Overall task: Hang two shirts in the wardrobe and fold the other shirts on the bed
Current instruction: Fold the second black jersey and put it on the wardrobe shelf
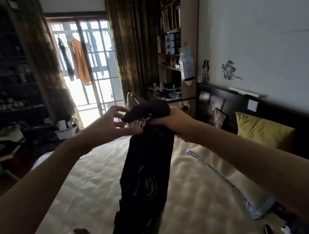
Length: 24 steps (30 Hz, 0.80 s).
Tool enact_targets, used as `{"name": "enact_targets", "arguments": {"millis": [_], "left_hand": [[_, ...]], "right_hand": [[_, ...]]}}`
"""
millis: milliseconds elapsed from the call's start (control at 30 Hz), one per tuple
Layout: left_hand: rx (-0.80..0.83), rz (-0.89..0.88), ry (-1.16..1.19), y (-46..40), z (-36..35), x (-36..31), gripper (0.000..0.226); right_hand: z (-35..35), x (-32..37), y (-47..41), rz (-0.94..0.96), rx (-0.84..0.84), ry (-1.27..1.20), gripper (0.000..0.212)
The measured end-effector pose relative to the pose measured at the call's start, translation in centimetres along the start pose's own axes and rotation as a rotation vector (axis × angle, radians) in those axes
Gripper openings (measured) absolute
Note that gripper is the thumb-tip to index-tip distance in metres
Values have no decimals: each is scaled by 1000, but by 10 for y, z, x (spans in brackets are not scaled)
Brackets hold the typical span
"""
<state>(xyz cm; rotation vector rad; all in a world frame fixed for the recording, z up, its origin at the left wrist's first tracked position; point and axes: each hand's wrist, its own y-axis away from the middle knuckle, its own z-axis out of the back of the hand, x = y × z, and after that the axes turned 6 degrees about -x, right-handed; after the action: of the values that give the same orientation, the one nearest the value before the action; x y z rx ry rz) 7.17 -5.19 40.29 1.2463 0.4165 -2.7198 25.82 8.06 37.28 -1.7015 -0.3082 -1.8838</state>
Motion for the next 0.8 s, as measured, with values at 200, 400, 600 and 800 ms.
{"name": "enact_targets", "arguments": {"millis": [200, 400, 600, 800], "left_hand": [[101, 121, 234, 37, -39, 67, 28], [-226, 26, 428, 30, 24, 54, 25], [-23, -107, 141, 10, 36, -7, 20], [78, -164, -39, 3, 18, -57, 19]], "right_hand": [[9, 26, -22, -97, -82, -276, 43], [61, 18, -23, -134, -203, -127, 43], [51, 31, -1, 49, 26, 327, 100], [-14, 59, 21, 98, 389, 282, 22]]}}
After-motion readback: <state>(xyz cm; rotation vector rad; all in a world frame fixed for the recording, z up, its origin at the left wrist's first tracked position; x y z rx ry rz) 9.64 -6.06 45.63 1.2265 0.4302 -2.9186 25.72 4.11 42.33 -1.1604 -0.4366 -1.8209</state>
